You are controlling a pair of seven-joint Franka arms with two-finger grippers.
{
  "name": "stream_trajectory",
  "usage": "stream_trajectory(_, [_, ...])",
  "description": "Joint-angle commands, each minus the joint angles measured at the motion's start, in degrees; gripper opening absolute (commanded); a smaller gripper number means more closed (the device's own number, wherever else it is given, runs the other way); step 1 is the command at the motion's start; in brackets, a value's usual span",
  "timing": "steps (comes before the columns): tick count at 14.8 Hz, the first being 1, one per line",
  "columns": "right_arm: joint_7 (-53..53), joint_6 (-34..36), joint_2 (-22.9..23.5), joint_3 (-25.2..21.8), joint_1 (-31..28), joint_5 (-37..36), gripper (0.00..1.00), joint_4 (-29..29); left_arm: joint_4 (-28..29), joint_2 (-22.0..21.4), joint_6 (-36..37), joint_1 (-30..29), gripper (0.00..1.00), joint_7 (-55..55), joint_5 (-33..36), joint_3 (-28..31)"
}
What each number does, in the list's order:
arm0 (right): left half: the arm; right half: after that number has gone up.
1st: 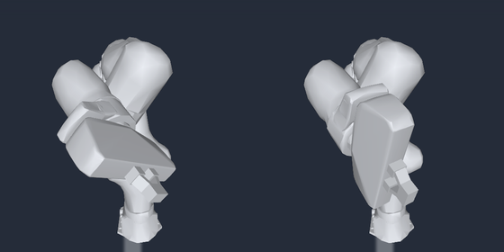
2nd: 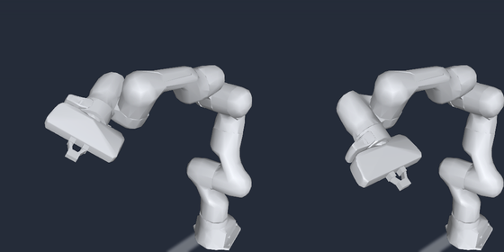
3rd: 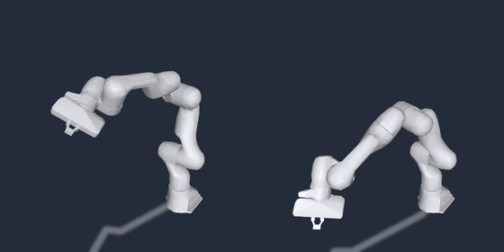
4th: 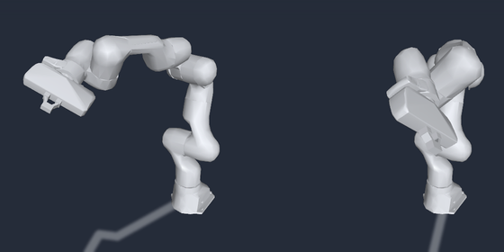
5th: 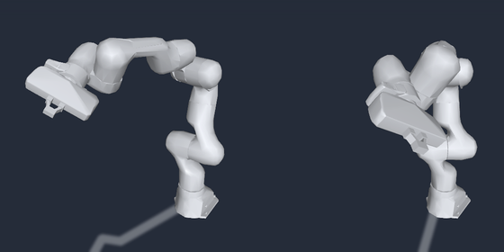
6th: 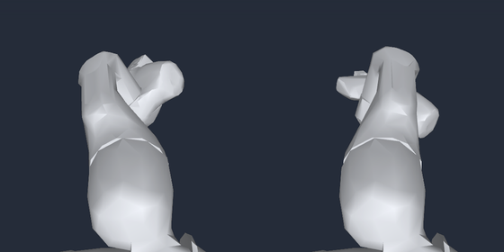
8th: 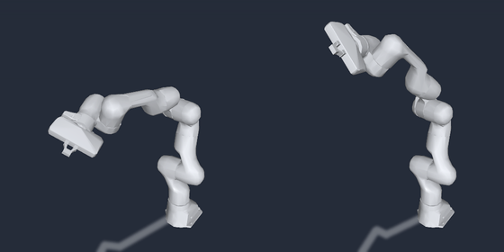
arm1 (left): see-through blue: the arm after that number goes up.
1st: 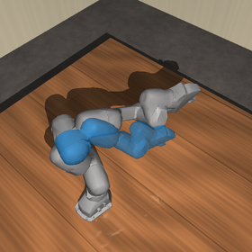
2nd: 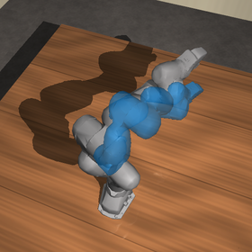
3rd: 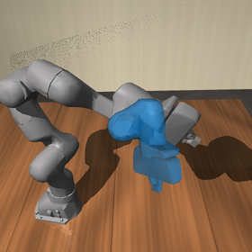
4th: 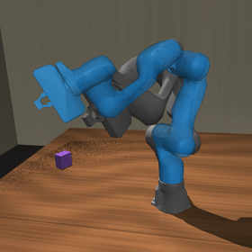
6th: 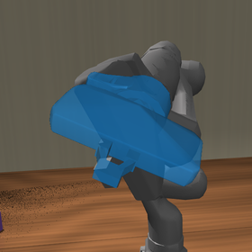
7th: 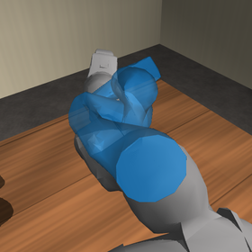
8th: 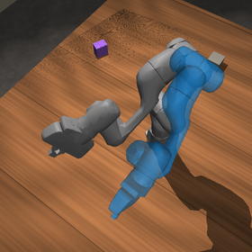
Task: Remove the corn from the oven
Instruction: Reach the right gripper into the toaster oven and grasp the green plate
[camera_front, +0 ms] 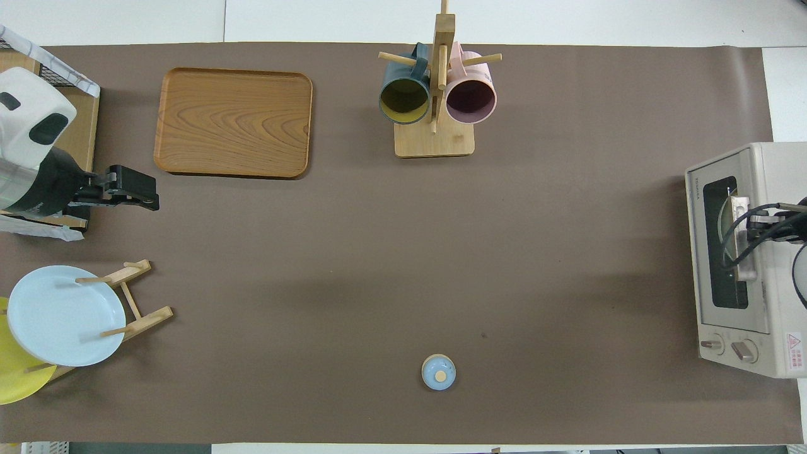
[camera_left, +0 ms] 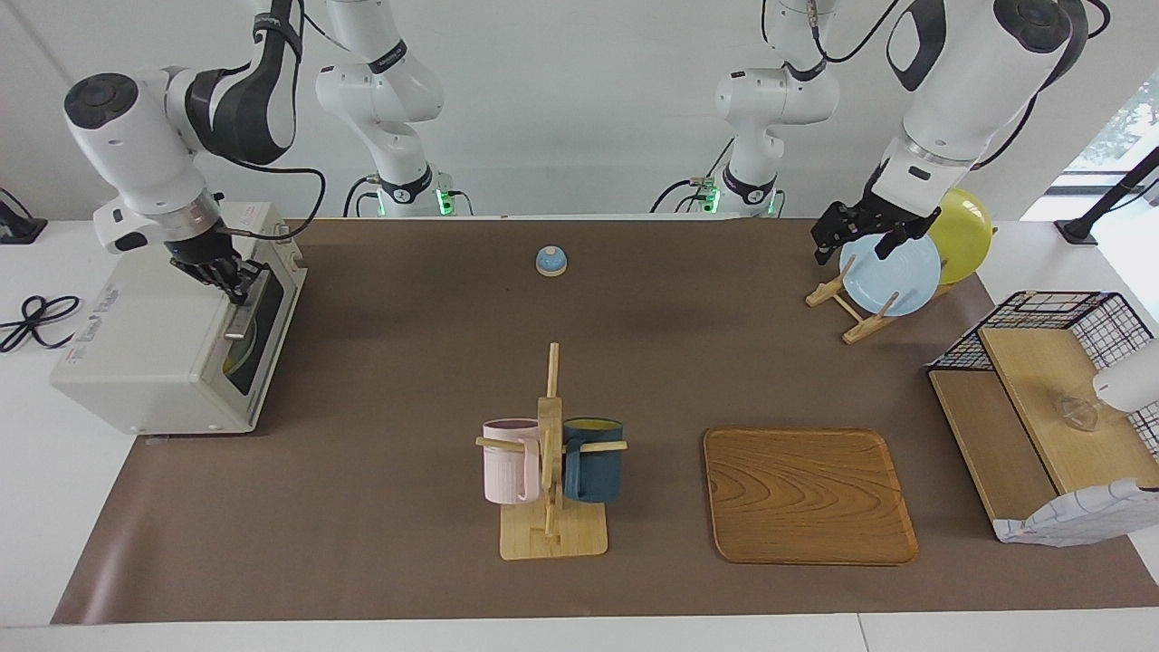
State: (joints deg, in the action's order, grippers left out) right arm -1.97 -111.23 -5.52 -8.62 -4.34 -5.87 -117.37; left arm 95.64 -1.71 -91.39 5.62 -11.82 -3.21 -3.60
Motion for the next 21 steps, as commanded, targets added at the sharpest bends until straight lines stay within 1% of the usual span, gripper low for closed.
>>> stream_trajectory(1, [2.2,-4.2,0.9,0.6,-0.8,-0.1,0.0,-2.4,0.9,-0.9,-0.3,-0.5,1.0,0.1,0.5,-0.3])
stream_trajectory(7, [2.4,-6.9,3.1,0.6,1.2,0.1,0.0,-5.1,0.9,-0.9,-0.3,-0.5,1.0,0.1,0.5,-0.3])
stream_trajectory(9, [2.2,-7.4,3.7,0.9,1.6,0.1,0.0,-5.1,0.9,-0.9,-0.4,-0.5,1.0,0.1,0.5,-0.3])
stream_trajectory(11, [1.7,-7.8,3.9,1.0,4.1,0.1,0.0,-5.2,0.9,-0.9,-0.3,-0.5,1.0,0.1,0.5,-0.3])
stream_trajectory(13, [0.5,-8.1,4.8,1.0,4.5,0.1,0.0,-5.2,0.9,-0.9,-0.3,-0.5,1.0,0.1,0.5,-0.3])
stream_trajectory(15, [-0.1,-10.2,5.8,1.0,6.4,0.5,0.0,-5.6,0.9,-0.9,-0.3,-0.5,1.0,0.1,0.5,-0.3])
stream_trajectory(19, [-0.2,-12.3,7.6,1.0,6.8,2.3,0.0,-5.8,0.9,-0.9,-0.4,-0.5,1.0,0.1,0.5,-0.3])
stream_trajectory(20, [-0.2,-13.3,8.3,1.0,7.4,3.1,0.0,-5.9,0.9,-0.9,-0.3,-0.5,1.0,0.1,0.5,-0.3])
stream_trajectory(21, [-0.7,-14.7,8.2,1.0,9.3,3.9,0.0,-6.7,0.9,-0.9,-0.4,-0.5,1.0,0.1,0.5,-0.3])
